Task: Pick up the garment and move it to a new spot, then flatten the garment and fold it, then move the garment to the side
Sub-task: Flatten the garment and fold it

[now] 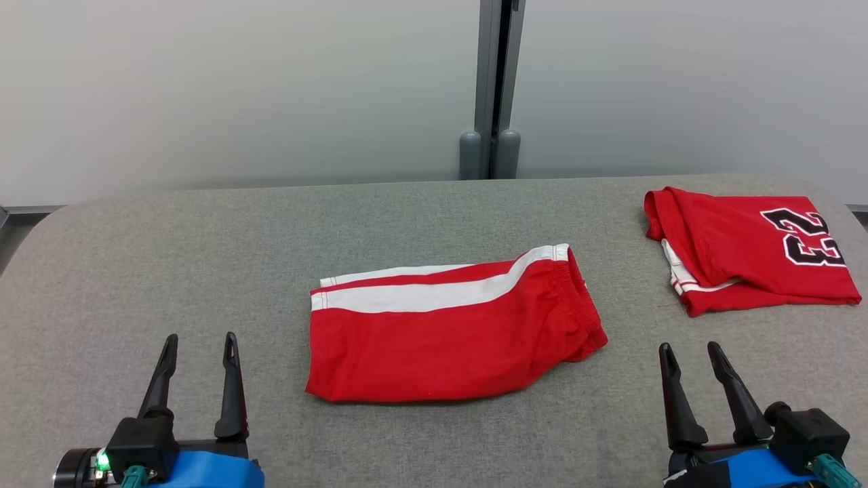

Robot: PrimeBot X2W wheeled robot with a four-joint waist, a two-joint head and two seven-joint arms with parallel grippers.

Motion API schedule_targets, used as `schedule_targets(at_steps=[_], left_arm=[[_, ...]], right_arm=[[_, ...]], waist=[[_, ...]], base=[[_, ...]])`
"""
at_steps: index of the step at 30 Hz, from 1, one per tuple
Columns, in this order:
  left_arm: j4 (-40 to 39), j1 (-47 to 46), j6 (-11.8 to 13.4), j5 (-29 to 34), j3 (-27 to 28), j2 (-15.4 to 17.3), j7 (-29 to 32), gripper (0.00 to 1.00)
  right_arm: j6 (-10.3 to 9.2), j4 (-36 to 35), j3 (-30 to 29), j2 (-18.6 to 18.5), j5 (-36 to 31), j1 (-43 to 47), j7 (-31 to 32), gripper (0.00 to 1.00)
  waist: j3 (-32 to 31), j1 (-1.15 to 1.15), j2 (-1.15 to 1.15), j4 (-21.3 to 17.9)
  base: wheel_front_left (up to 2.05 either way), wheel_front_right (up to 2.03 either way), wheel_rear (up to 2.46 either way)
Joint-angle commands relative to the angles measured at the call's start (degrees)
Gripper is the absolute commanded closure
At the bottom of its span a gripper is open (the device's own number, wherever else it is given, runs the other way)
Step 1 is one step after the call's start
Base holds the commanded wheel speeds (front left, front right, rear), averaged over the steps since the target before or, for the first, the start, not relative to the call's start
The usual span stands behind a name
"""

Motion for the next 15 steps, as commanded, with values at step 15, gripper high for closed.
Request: schedule_targets(at_steps=[15], left_arm=[[1.92, -0.72, -4.08, 3.12, 3.09, -2.04, -0.25, 0.0]], right_arm=[[0.01, 1.11, -0.2, -0.03, 0.17, 0.09, -0.28, 0.0]], waist=[[-0.56, 0.0, 0.0, -0.55]], base=[[0.0, 0.0, 0.0]])
